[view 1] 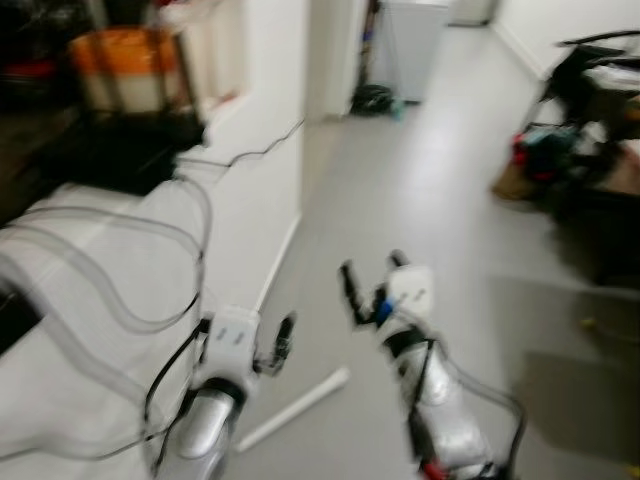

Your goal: Building children table

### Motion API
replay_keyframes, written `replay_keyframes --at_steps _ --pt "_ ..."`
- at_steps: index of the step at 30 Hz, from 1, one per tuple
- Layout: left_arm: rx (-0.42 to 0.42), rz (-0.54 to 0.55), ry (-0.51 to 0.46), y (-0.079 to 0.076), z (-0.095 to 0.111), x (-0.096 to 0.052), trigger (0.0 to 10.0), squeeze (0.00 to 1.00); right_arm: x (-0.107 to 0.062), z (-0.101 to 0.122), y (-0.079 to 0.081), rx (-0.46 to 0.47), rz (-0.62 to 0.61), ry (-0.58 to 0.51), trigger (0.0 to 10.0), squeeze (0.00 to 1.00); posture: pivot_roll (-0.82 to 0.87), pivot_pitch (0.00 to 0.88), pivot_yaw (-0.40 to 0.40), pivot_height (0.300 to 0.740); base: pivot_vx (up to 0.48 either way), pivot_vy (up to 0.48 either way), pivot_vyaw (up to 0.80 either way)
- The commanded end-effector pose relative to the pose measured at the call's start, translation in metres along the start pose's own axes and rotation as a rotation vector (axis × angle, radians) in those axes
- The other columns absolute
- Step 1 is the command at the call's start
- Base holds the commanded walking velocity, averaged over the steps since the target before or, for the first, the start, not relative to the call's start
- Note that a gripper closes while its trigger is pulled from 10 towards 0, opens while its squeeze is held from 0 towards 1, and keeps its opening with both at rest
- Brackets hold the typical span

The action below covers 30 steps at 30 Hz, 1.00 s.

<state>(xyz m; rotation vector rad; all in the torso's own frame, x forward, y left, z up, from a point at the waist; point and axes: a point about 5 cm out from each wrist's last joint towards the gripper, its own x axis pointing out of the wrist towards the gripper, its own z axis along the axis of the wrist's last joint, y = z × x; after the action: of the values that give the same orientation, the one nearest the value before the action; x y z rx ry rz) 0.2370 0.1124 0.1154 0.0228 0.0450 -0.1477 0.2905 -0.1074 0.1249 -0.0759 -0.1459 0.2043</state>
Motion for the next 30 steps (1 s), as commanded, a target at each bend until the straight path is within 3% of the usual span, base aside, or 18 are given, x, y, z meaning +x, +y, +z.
replay_keyframes --at_steps 1,17,22,30 --pt "-0.011 -0.013 0.009 -0.0035 -0.0022 -0.0008 10.0 0.0 -0.0024 -0.0036 -0.0043 -0.013 -0.013 0.019 10.0 0.0 0.12 0.001 -0.041 0.74 0.0 0.0 -0.8" --pt "-0.008 -0.015 0.014 -0.003 -0.0027 -0.001 10.0 0.0 -0.0028 -0.0057 -0.0024 -0.024 -0.008 0.032 10.0 0.0 0.11 0.0 -0.03 0.74 0.0 0.0 -0.62" --pt "-0.006 -0.024 0.004 -0.0042 -0.0016 -0.0011 10.0 0.0 -0.0029 -0.0047 -0.0012 -0.025 -0.001 0.024 10.0 0.0 0.11 0.0 -0.031 0.74 0.0 0.0 0.0" --pt "0.002 -0.04 -0.005 -0.0065 -0.0009 -0.002 10.0 0.0 -0.004 -0.0053 -0.0013 -0.027 0.001 0.025 10.0 0.0 0.11 0.0 -0.03 0.74 0.293 0.0 0.0"
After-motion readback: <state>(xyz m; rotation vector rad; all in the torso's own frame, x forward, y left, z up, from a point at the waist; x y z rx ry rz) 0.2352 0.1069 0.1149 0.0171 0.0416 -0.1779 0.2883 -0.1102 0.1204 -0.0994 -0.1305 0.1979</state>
